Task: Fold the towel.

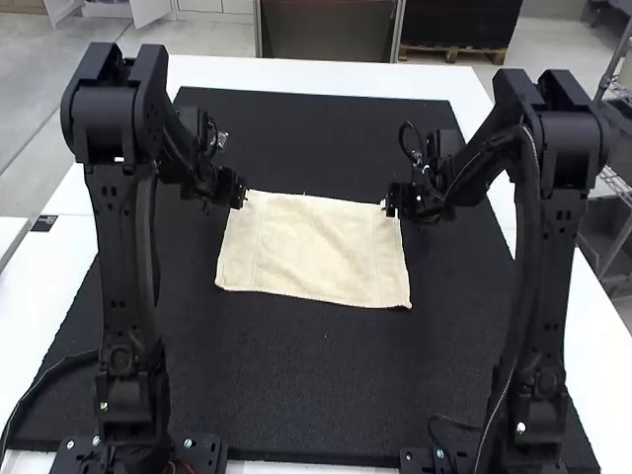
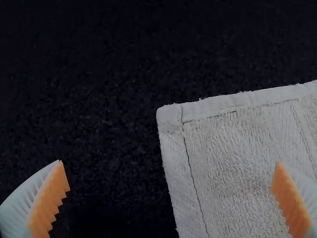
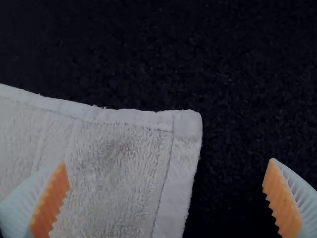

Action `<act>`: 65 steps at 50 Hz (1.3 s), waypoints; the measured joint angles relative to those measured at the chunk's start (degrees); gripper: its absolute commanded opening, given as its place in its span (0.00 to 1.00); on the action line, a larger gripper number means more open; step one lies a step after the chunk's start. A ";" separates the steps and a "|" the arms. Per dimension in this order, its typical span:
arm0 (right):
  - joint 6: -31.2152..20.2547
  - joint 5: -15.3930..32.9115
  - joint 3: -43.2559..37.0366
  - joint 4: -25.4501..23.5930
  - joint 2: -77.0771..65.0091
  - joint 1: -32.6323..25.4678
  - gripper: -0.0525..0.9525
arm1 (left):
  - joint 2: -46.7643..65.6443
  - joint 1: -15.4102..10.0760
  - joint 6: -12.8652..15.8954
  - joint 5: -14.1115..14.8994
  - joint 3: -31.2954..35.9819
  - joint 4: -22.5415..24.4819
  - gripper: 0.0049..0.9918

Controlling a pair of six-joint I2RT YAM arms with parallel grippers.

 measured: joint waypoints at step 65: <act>1.62 2.71 4.46 -1.42 3.78 1.03 0.03 | 4.48 -1.49 -3.21 -0.42 1.01 3.30 0.17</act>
